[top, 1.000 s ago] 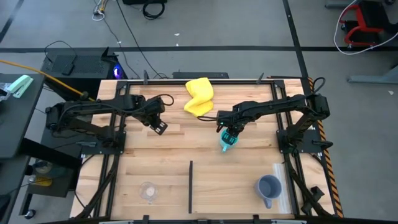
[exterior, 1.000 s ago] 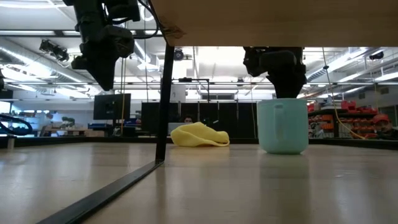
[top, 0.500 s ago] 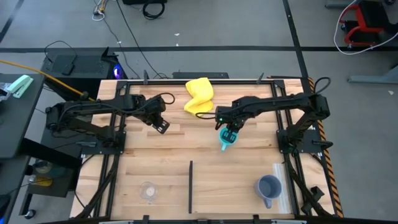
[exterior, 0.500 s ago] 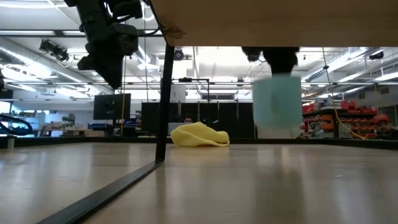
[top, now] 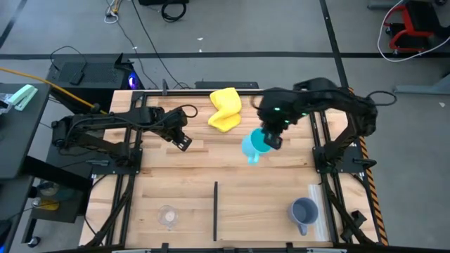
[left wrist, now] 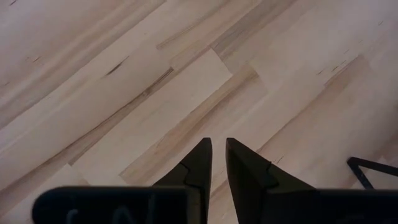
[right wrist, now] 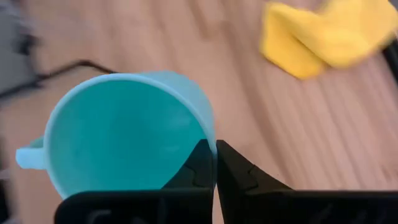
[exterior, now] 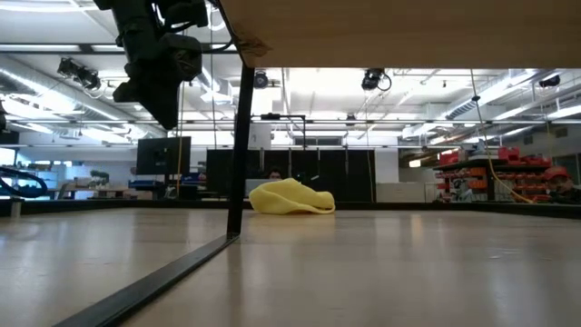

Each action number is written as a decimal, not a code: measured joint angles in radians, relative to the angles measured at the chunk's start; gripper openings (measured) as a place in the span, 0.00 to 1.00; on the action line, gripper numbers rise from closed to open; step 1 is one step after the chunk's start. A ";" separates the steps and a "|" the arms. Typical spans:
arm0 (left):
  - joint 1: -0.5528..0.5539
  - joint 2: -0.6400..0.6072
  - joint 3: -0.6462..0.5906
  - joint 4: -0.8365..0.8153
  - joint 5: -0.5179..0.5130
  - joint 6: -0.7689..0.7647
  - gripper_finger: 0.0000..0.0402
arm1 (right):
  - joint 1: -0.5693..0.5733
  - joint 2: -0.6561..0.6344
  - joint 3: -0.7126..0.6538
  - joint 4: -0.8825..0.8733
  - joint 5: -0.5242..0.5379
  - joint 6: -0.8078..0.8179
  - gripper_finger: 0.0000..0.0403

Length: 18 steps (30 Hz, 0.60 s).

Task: Stack small to large cups/mugs on shelf
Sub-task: Put the blue mug on the shelf

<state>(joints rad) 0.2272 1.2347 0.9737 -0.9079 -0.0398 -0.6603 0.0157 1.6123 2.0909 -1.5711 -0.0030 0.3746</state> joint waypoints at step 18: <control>0.004 0.000 0.000 0.008 0.000 -0.001 0.11 | 0.499 0.049 0.002 0.000 0.058 0.238 0.01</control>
<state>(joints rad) 0.2309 1.2350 0.9741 -0.8999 -0.0399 -0.6617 0.5148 1.6610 2.0931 -1.5712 0.0548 0.6127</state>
